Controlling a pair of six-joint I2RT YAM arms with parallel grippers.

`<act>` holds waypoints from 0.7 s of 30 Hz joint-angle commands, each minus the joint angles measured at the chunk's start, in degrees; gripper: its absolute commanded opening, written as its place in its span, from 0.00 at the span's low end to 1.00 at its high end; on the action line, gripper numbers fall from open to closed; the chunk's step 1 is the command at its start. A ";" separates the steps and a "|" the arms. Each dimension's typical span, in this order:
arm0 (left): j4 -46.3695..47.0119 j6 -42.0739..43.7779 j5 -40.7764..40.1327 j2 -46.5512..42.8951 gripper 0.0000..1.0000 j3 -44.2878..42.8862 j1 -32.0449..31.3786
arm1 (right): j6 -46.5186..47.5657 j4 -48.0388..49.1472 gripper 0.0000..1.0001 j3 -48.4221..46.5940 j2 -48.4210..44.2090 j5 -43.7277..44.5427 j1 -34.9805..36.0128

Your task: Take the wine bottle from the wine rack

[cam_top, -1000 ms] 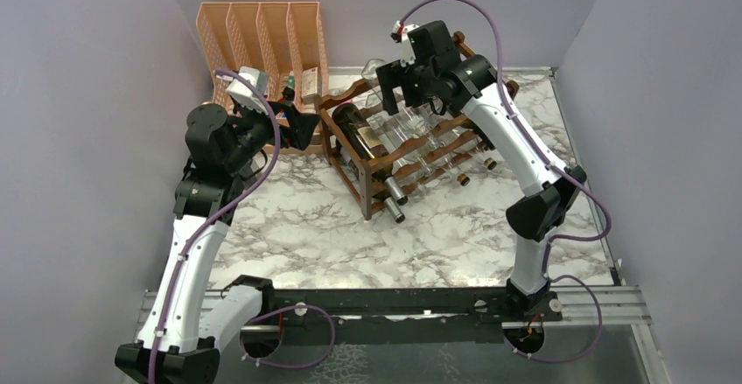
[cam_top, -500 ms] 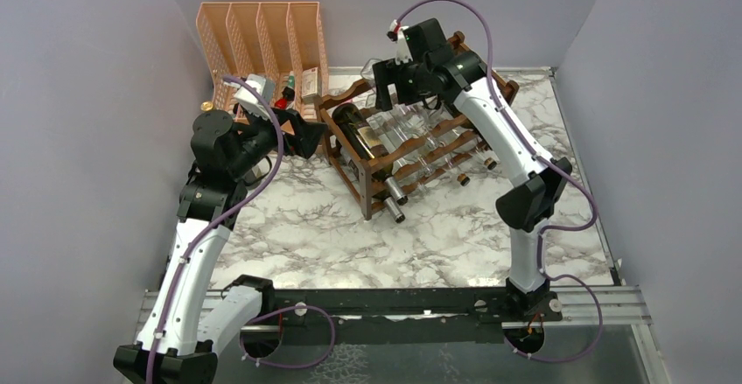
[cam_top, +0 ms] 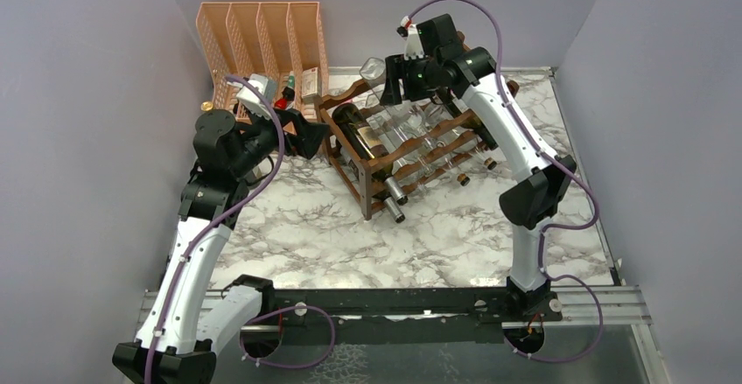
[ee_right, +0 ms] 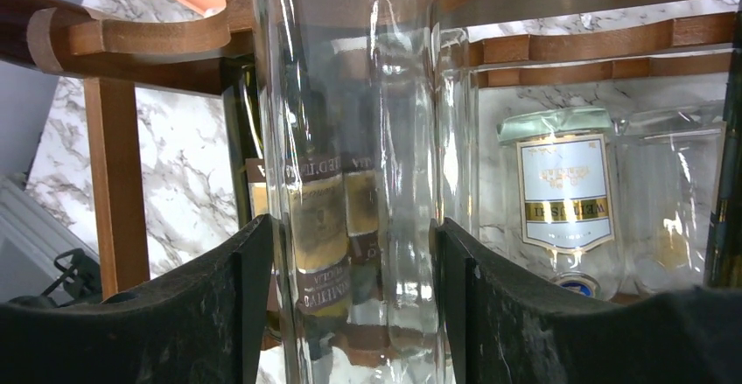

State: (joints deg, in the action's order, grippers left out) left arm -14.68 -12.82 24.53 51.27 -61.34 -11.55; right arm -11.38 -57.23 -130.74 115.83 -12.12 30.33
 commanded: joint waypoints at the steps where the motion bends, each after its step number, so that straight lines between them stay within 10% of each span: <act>1: 1.22 -1.39 0.52 0.19 0.99 -0.92 -0.64 | -1.86 5.19 0.50 1.89 -3.50 -6.35 -0.58; 21: 4.85 -1.55 0.92 1.17 0.99 -1.39 -10.36 | -25.08 31.15 0.32 25.29 -18.39 -40.62 -13.95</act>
State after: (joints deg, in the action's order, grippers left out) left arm -14.17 -15.77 24.45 52.29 -61.39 -18.81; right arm -29.26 -36.32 -108.03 101.97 -41.28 17.89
